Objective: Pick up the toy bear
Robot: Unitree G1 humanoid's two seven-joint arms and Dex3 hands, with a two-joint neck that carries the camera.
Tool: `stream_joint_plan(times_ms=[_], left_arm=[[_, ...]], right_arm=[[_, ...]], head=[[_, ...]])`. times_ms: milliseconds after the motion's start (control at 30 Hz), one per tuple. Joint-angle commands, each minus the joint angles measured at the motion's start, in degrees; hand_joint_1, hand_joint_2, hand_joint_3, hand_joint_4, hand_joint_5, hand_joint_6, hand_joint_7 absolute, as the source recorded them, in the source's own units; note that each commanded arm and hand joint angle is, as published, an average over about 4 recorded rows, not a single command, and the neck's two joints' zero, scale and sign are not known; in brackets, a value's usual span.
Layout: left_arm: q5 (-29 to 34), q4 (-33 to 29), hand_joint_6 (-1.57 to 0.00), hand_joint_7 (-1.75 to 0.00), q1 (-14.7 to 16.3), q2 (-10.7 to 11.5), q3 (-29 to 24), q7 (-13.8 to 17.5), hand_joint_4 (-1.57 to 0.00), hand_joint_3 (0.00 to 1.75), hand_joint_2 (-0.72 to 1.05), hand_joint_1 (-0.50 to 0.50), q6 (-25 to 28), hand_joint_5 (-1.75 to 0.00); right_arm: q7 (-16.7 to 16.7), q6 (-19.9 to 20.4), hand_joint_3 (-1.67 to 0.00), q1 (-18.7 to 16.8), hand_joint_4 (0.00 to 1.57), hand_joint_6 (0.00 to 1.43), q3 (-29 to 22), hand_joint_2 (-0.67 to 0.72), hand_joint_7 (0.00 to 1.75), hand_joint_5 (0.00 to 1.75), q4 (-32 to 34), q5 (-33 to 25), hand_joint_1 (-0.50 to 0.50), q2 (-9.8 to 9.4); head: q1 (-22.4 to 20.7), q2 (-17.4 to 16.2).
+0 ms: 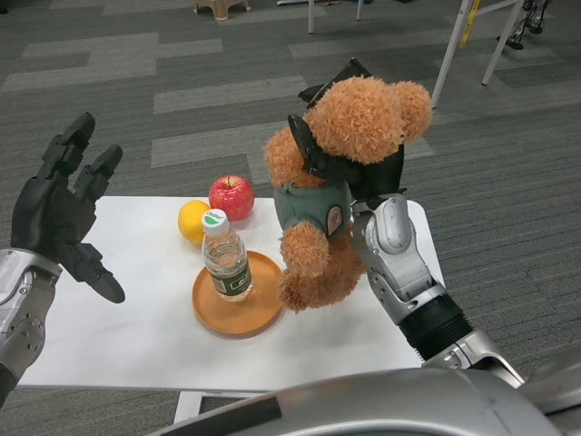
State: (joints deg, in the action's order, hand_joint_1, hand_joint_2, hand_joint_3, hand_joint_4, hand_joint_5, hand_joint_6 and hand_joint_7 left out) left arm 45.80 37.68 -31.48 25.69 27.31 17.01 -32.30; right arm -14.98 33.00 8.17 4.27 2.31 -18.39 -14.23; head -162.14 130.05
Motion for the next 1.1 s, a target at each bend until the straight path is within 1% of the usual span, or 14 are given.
stream_joint_plan(times_ms=[33,100,167,300,400,467,533,600,733,867,967,1000,1033,1100], left_arm=[[-0.2,-0.5,0.00,-0.14,0.5,0.0,-0.7,-0.2,0.00,0.09,-0.64,-0.48,-0.5,-0.36],[-0.2,-0.5,0.00,-0.14,0.5,0.0,-0.7,-0.2,0.00,0.09,-0.64,-0.48,-0.5,-0.41],[-0.2,-0.5,0.00,-0.14,0.5,0.0,-0.7,-0.2,0.00,0.09,-0.64,-0.48,-0.5,-0.41],[-0.2,-0.6,0.00,-0.14,0.5,0.0,-0.7,-0.2,0.00,0.09,-0.64,-0.48,-0.6,-0.33],[-0.2,-0.6,0.00,-0.14,0.5,0.0,-0.7,-0.2,0.00,0.09,-0.64,-0.48,-0.6,-0.41],[-0.2,-0.6,0.00,-0.14,0.5,0.0,-0.7,-0.2,0.00,0.09,-0.64,-0.48,-0.6,-0.36],[-0.1,-0.6,0.00,-0.14,0.6,0.0,-0.7,-0.2,0.00,0.09,-0.61,-0.48,-0.6,-0.36],[-0.1,-0.6,0.00,-0.14,0.6,0.0,-0.8,-0.2,0.00,0.09,-0.61,-0.48,-0.6,-0.41],[-0.2,-0.6,0.00,-0.14,0.6,0.0,-0.8,-0.2,0.00,0.09,-0.64,-0.48,-0.6,-0.31],[-0.2,-0.6,0.00,-0.14,0.7,-0.1,-0.8,-0.2,0.00,0.09,-0.64,-0.48,-0.6,-0.38],[-0.2,-0.7,0.00,-0.14,0.7,-0.1,-0.8,-0.2,0.00,0.09,-0.64,-0.48,-0.6,-0.38],[-0.2,-0.7,0.00,-0.14,0.7,-0.1,-0.8,-0.2,0.00,0.09,-0.64,-0.48,-0.6,-0.36],[-0.2,-0.7,0.00,-0.14,0.7,-0.1,-0.8,-0.2,0.00,0.09,-0.64,-0.48,-0.6,-0.38],[-0.2,-0.8,0.00,-0.14,0.7,-0.1,-0.8,-0.2,0.00,0.09,-0.59,-0.48,-0.6,-0.33]], right_arm=[[-0.2,1.1,-0.87,0.1,0.17,0.80,-0.1,-0.60,1.54,1.55,1.0,-0.6,-0.46,-0.27],[-0.2,1.1,-0.87,0.1,0.17,0.80,-0.1,-0.60,1.54,1.55,1.0,-0.6,-0.46,-0.27],[-0.2,1.1,-0.87,0.1,0.17,0.80,0.0,-0.60,1.54,1.55,1.0,-0.6,-0.46,-0.27],[-0.2,1.1,-0.87,0.1,0.17,0.80,0.0,-0.60,1.54,1.55,1.0,-0.6,-0.44,-0.27],[-0.2,1.1,-0.87,0.2,0.17,0.81,0.0,-0.60,1.54,1.55,1.0,-0.6,-0.45,-0.27],[-0.2,1.1,-0.87,0.2,0.17,0.83,0.0,-0.60,1.54,1.55,1.0,-0.6,-0.44,-0.27],[-0.2,1.1,-0.87,0.2,0.17,0.83,0.0,-0.60,1.54,1.55,1.0,-0.5,-0.42,-0.27],[-0.2,1.1,-0.87,0.1,0.17,0.83,-0.1,-0.60,1.54,1.55,1.1,-0.5,-0.42,-0.27],[-0.2,1.1,-0.87,0.1,0.17,0.83,-0.1,-0.60,1.54,1.55,1.1,-0.6,-0.44,-0.27],[-0.2,1.1,-0.87,0.1,0.17,0.83,-0.1,-0.60,1.54,1.55,1.1,-0.5,-0.42,-0.27],[-0.2,1.1,-0.87,0.1,0.17,0.83,-0.1,-0.60,1.54,1.55,1.1,-0.5,-0.44,-0.27],[-0.2,1.1,-0.87,0.1,0.17,0.83,-0.1,-0.60,1.54,1.55,1.1,-0.5,-0.44,-0.27],[-0.2,1.1,-0.87,0.1,0.17,0.83,-0.1,-0.60,1.54,1.55,1.1,-0.5,-0.45,-0.27],[-0.2,1.1,-0.87,0.1,0.17,0.83,0.0,-0.60,1.54,1.55,1.2,-0.5,-0.45,-0.27]], head=[[0.1,0.0],[0.1,0.0],[0.1,0.1],[0.0,0.1],[-0.1,0.1],[-0.1,0.0],[0.0,0.1],[0.0,0.0],[0.0,0.0],[0.0,0.0],[0.0,0.0],[0.0,0.0],[0.0,0.0],[0.0,0.0]])
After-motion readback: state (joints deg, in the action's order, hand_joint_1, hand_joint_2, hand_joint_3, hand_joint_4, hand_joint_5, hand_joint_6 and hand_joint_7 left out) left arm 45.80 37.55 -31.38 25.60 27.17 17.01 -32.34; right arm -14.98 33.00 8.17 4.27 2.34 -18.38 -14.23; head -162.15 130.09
